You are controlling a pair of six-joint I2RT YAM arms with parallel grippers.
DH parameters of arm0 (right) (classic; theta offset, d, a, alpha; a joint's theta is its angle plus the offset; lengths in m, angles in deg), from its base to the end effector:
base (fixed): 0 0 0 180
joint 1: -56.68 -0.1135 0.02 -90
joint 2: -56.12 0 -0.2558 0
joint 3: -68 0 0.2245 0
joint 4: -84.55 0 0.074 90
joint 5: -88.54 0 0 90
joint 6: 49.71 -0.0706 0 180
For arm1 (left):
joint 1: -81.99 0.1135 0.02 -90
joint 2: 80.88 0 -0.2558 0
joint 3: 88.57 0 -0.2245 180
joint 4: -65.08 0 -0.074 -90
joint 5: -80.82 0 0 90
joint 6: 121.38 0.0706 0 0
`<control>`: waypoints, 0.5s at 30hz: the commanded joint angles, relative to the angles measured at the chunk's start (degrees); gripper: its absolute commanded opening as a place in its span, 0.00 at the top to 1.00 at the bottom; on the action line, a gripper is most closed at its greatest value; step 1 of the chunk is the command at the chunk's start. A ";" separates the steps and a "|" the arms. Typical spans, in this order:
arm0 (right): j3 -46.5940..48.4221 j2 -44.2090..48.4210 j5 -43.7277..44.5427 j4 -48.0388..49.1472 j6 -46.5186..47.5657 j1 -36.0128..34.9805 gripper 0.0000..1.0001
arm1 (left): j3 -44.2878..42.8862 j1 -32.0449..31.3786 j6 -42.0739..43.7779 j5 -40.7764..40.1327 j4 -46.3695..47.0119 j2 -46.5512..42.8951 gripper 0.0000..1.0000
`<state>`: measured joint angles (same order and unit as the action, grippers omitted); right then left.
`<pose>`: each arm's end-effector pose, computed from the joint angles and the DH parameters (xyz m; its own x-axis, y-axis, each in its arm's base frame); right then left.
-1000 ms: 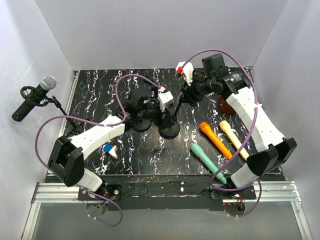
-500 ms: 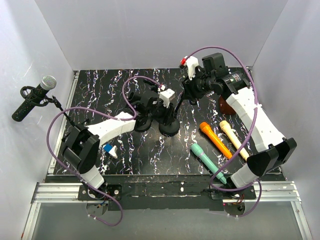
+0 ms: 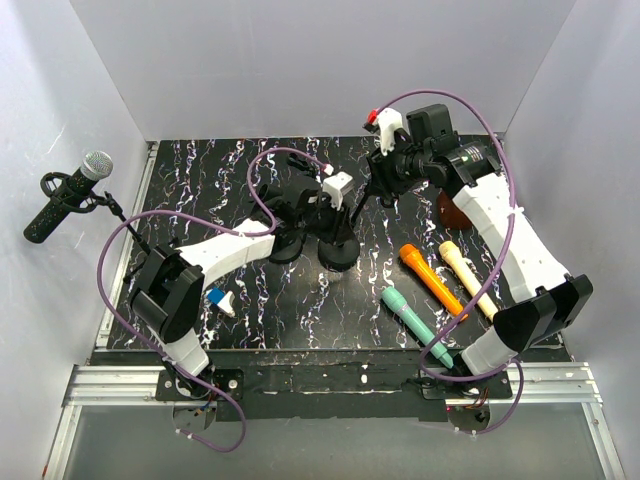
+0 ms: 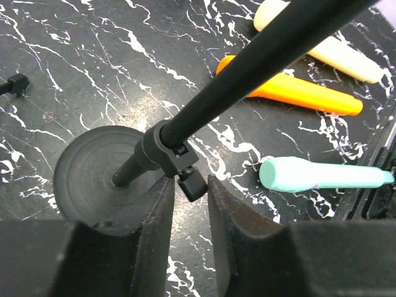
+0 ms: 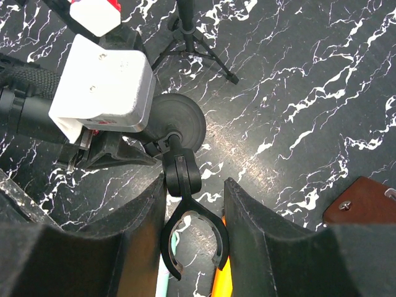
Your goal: Remove the microphone from the stand
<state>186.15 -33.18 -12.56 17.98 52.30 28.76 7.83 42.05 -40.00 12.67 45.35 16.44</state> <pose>0.2824 0.1651 0.3899 -0.4051 -0.4458 -0.7982 -0.6935 0.7187 -0.0494 0.2799 -0.2687 0.2371 -0.5428 0.2731 -0.7942 0.7612 0.5595 -0.3279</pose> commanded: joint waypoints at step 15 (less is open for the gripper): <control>4.30 -1.84 -2.00 -6.22 -10.85 2.08 0.99 | -7.57 -2.33 20.19 1.18 -0.24 1.56 1.00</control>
<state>186.50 -33.37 -11.64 17.39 47.78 30.42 3.70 41.53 -33.86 10.77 43.58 19.11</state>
